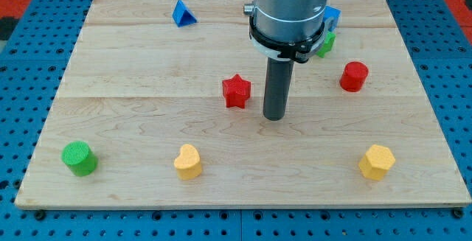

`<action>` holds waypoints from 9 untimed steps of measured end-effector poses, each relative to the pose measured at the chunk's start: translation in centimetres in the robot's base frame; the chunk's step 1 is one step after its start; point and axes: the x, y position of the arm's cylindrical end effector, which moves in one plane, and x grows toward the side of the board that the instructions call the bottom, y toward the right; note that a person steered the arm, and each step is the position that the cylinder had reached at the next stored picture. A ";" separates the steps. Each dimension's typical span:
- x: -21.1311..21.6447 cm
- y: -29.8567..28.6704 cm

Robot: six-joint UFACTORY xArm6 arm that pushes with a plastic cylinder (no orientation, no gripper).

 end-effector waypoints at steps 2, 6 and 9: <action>0.0 0.0; -1.3 -3.0; -1.4 -3.6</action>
